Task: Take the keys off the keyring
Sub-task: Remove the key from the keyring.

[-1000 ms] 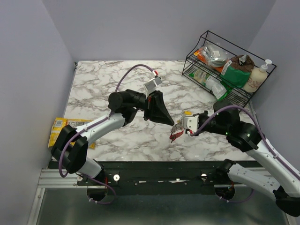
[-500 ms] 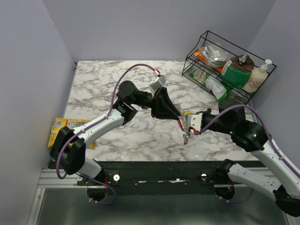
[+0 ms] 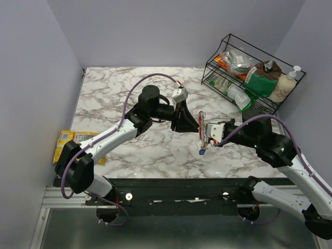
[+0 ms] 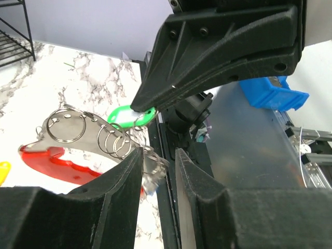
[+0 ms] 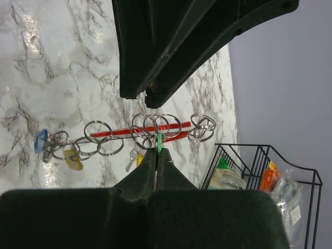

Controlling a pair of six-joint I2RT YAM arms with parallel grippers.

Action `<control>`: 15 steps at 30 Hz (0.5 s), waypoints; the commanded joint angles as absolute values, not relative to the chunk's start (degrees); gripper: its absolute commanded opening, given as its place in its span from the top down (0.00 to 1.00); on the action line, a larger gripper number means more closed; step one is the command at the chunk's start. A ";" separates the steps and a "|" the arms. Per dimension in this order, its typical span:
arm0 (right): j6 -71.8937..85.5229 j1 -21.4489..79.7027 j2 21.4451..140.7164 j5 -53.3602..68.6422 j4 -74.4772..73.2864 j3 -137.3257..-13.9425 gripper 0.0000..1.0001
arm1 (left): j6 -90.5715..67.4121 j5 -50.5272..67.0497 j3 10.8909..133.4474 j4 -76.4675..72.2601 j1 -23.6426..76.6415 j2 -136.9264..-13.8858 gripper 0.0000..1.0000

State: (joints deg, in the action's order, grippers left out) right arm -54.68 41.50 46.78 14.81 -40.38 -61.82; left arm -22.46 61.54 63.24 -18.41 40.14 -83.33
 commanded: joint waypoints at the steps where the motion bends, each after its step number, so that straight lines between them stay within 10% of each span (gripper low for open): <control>1: -53.44 41.13 46.49 13.54 -38.23 -62.93 0.99 | -20.04 61.61 64.69 -16.44 41.22 -81.65 0.59; 15: -52.47 41.13 47.63 12.83 -36.91 -62.93 0.99 | -13.80 56.43 67.67 -8.35 43.94 -83.32 0.45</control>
State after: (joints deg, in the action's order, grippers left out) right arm -53.56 41.50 47.53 14.48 -39.97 -61.82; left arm -17.56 59.55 65.43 -12.47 42.94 -83.37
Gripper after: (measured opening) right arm 0.016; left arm 0.529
